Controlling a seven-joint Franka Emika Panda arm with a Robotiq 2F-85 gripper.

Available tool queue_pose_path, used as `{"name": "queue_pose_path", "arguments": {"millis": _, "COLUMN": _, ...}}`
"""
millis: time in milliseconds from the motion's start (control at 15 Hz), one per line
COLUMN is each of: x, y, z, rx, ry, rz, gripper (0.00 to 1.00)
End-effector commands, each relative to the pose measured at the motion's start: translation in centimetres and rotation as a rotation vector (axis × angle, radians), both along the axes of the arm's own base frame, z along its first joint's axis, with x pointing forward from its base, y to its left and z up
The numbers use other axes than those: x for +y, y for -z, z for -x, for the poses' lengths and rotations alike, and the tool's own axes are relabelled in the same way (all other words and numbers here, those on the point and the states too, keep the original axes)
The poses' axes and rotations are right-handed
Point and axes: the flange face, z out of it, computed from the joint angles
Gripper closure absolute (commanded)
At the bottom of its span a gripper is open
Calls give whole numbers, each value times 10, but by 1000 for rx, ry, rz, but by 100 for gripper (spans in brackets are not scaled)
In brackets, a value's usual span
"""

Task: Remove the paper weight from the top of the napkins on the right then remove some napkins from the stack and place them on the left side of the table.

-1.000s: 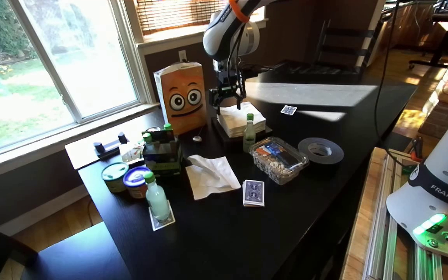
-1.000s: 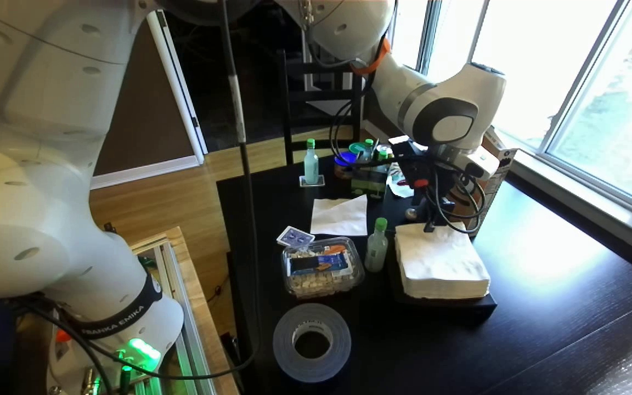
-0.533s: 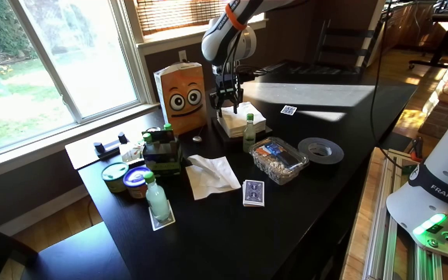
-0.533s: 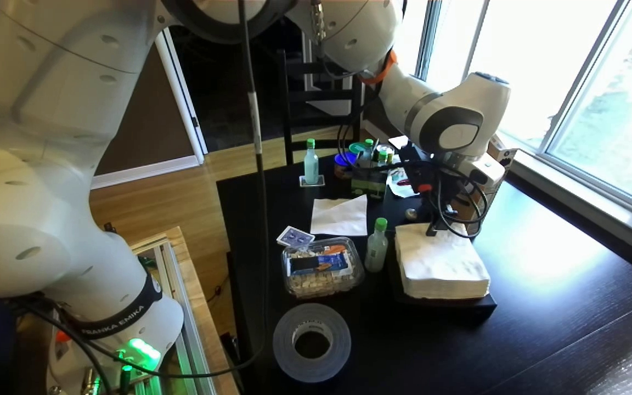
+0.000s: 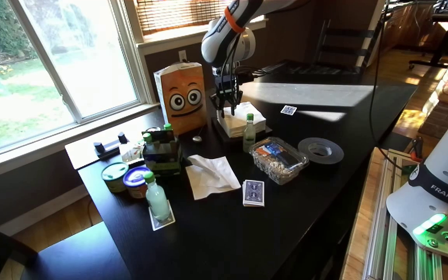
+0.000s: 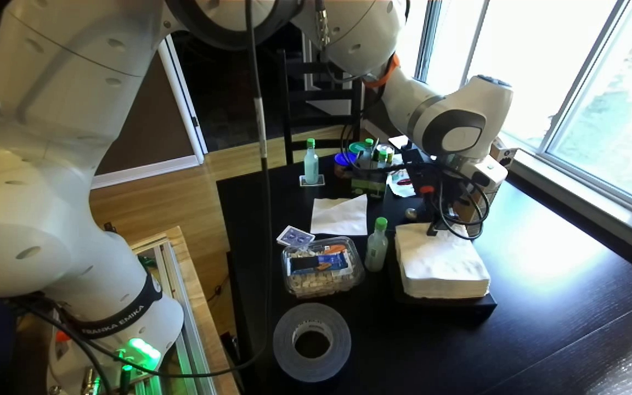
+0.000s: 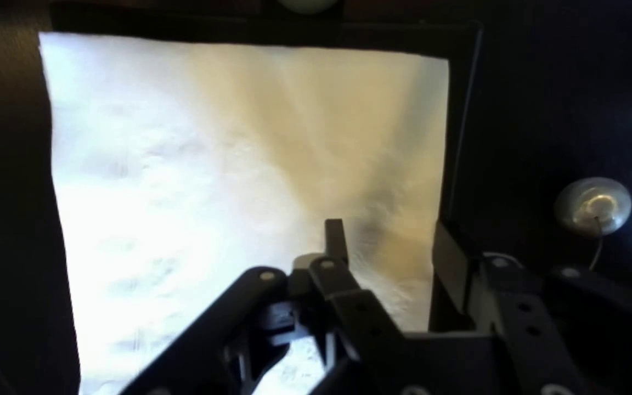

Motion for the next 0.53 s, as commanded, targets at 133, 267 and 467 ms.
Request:
{"name": "queue_pose_path", "arguments": {"millis": 133, "x": 0, "y": 0, "z": -6, "rx": 7, "ry": 15, "rz": 23, "gripper": 90}}
{"name": "queue_pose_path", "arguments": {"millis": 267, "x": 1, "y": 0, "z": -6, "rx": 8, "ry": 13, "rz": 25, "gripper": 100}}
{"name": "queue_pose_path", "arguments": {"millis": 467, "x": 2, "y": -4, "z": -5, "rx": 2, "ry": 10, "rz": 22, "gripper": 100}}
